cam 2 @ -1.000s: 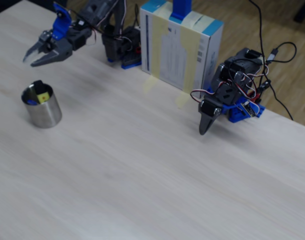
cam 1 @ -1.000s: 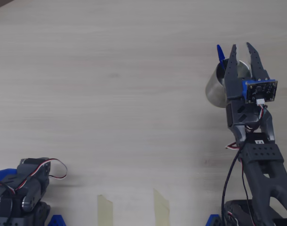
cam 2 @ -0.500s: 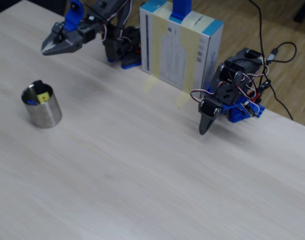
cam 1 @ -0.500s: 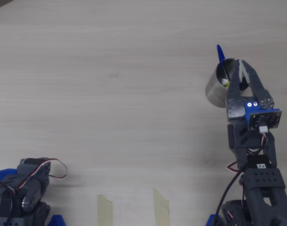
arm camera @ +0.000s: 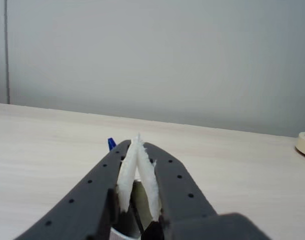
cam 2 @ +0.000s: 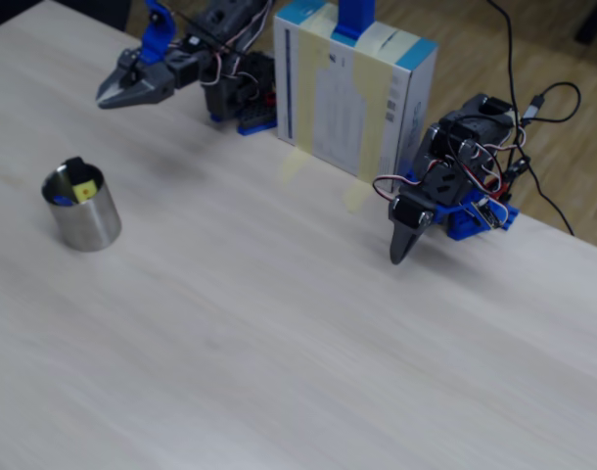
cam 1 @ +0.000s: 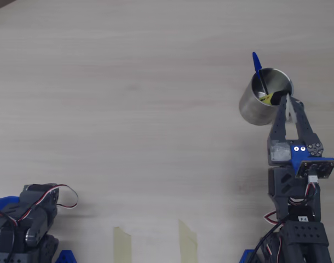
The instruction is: Grab the blue pen and put it in the silver cup.
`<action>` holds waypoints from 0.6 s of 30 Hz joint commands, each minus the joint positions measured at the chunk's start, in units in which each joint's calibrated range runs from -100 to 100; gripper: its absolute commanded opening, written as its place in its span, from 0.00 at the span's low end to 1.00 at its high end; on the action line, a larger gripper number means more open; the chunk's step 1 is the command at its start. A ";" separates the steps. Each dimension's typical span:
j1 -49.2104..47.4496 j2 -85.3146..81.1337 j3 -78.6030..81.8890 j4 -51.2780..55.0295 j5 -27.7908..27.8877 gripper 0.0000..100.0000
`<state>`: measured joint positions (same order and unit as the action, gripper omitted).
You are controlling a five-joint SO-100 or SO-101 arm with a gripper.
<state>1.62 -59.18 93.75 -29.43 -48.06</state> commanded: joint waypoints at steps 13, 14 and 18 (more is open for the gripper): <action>1.62 -16.08 5.89 18.74 -2.03 0.02; 1.71 -17.57 5.89 21.45 -2.09 0.02; 2.71 -23.80 5.98 32.31 -2.09 0.02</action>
<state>3.79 -79.09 98.57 -3.47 -49.96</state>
